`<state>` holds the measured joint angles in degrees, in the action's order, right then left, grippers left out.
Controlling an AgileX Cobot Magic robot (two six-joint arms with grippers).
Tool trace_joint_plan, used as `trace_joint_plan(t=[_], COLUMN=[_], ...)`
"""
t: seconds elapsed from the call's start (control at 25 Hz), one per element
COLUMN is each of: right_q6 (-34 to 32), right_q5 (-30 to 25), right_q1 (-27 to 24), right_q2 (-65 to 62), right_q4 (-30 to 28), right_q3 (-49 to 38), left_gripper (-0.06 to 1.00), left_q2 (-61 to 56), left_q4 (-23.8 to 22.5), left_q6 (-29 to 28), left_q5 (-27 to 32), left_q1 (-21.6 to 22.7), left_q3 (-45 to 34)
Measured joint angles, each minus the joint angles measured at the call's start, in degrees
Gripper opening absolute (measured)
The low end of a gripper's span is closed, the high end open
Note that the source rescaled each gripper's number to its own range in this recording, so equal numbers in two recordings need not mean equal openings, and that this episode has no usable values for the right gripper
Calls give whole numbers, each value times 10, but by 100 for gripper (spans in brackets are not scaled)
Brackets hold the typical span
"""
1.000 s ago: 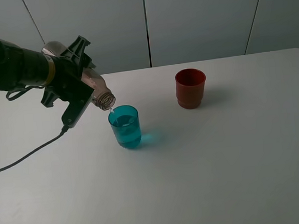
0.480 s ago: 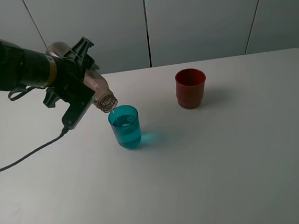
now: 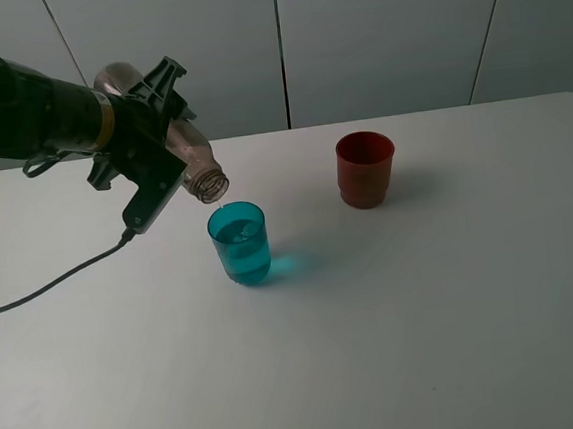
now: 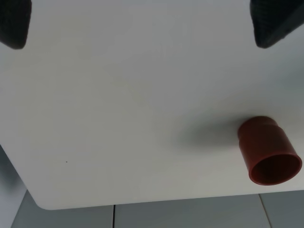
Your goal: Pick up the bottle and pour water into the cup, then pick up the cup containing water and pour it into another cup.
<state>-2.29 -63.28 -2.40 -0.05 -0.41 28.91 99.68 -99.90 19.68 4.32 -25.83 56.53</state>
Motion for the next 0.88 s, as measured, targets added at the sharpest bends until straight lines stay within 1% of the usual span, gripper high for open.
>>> trace_joint_plan(t=[0.44,0.8,0.88], right_q6=[-1,-1,-1], right_q5=[0,0,0], right_q1=[0,0,0], right_q2=[0,0,0], right_q4=[0,0,0], right_q3=[0,0,0], left_gripper=[0,0,0], left_q2=[12,12,13], left_q4=[0,0,0], left_q6=[59,64,57], left_q5=[3,3,3], left_q1=[-6,-6,-6], left_q3=[1,1,1])
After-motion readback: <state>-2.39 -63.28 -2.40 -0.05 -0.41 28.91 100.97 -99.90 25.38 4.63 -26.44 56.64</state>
